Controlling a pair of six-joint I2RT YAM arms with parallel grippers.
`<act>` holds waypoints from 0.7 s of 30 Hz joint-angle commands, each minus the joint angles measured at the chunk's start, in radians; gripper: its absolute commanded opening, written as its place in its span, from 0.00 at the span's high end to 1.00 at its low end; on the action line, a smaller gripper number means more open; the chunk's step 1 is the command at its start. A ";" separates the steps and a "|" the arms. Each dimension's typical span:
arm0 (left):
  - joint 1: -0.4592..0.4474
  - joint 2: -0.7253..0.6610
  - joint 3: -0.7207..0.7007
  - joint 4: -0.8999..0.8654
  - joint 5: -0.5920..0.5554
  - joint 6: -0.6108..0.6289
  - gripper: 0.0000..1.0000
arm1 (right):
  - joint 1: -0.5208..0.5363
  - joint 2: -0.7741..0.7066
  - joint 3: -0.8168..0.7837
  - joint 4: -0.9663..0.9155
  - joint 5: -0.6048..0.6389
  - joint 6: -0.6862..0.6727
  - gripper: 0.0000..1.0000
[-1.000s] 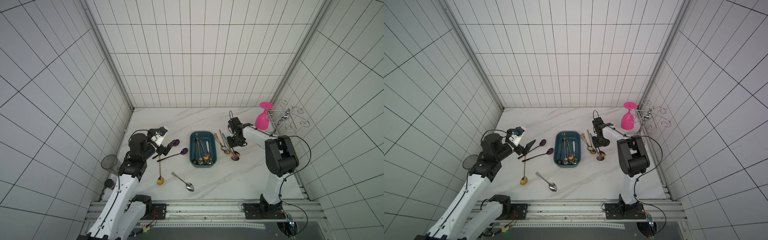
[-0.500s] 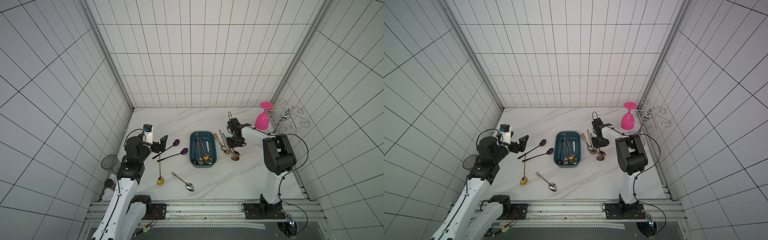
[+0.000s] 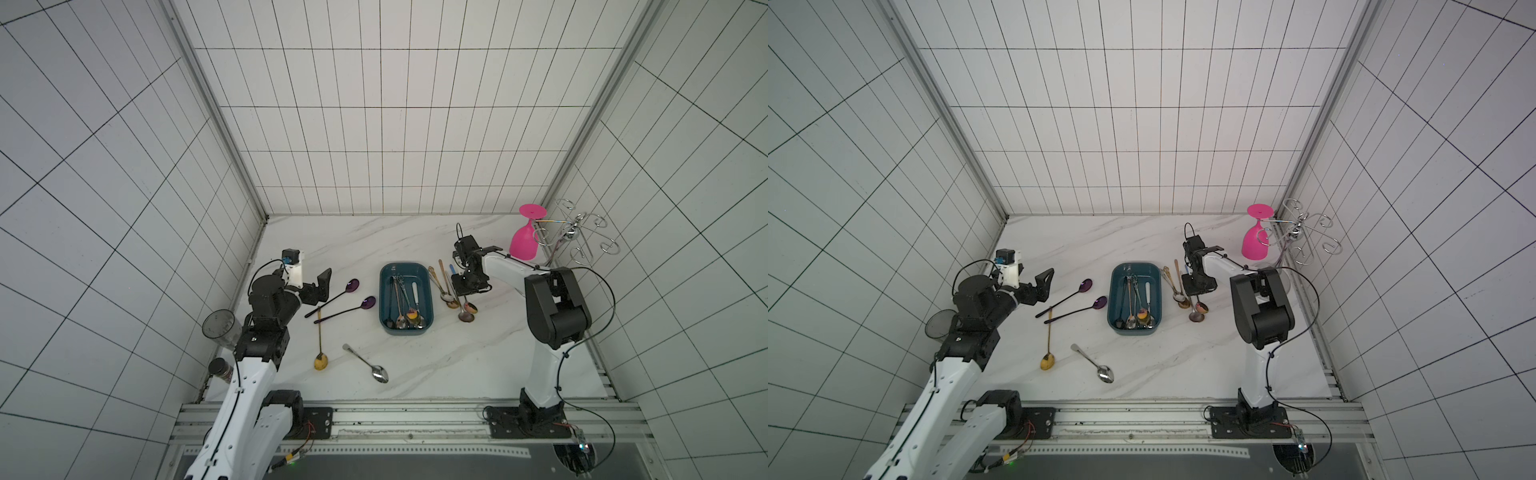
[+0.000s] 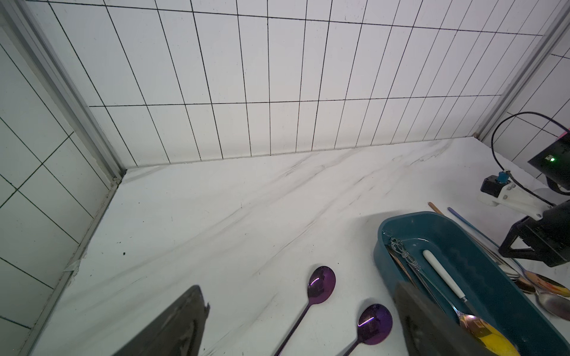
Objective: Put the spoon into the storage box
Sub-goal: Pick up the spoon from the center of the board.
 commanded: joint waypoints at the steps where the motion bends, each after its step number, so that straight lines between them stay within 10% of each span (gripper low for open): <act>1: 0.005 -0.011 -0.021 0.033 -0.019 -0.022 0.04 | -0.006 -0.015 0.024 -0.048 0.043 -0.004 0.97; 21: 0.019 -0.013 -0.028 0.044 -0.036 -0.015 0.04 | 0.156 -0.260 0.044 -0.087 -0.039 0.306 0.97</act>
